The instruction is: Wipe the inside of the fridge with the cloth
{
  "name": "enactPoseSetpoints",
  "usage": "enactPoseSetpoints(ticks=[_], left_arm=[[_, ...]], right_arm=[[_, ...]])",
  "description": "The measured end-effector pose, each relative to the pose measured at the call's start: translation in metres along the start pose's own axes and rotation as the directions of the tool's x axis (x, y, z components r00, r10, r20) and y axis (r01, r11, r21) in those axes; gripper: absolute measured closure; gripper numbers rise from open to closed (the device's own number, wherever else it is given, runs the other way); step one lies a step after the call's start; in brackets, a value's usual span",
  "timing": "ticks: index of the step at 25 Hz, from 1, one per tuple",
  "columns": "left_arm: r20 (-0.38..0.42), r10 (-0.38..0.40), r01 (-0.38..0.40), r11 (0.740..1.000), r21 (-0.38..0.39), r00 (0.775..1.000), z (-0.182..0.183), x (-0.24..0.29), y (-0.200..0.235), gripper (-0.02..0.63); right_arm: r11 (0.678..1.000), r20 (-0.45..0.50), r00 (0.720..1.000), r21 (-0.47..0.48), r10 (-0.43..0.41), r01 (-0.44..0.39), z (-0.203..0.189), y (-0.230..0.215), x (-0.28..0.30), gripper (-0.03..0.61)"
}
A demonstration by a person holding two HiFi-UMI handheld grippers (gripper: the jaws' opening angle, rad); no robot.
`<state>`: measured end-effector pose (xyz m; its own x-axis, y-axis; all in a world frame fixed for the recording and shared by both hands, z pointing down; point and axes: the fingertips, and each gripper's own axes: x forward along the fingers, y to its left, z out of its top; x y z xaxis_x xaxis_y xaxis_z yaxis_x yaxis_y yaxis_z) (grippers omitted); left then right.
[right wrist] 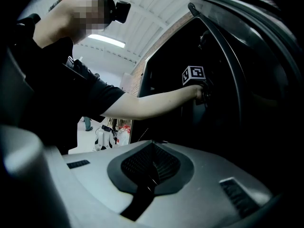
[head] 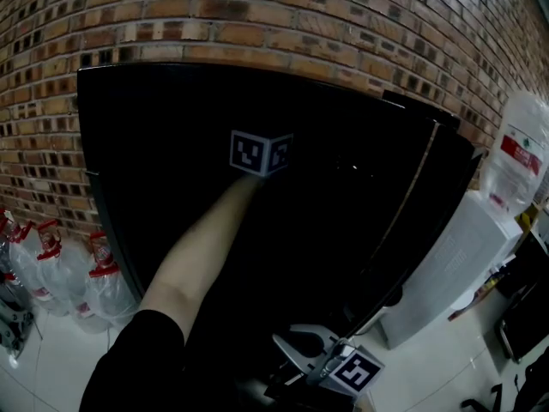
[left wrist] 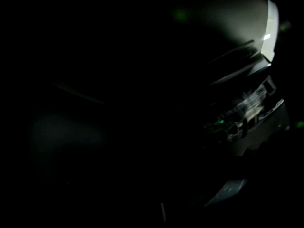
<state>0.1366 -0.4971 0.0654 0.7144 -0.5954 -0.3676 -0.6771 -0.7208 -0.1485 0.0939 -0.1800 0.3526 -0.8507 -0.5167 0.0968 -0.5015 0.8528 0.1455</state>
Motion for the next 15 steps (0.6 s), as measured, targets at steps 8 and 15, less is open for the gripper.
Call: enactPoseSetpoints(ticks=[8, 15], left_arm=[[-0.021, 0.086, -0.085, 0.996, 0.029, 0.996, -0.003, 0.007, 0.011, 0.557], [-0.031, 0.236, -0.232, 0.968, 0.101, 0.971, 0.001, -0.027, 0.032, 0.557]], right_arm=[[1.000, -0.010, 1.000, 0.027, 0.007, -0.007, -0.004, 0.001, 0.003, 0.575], [0.998, -0.001, 1.000, 0.056, -0.001, 0.001, -0.008, 0.001, 0.003, 0.575]])
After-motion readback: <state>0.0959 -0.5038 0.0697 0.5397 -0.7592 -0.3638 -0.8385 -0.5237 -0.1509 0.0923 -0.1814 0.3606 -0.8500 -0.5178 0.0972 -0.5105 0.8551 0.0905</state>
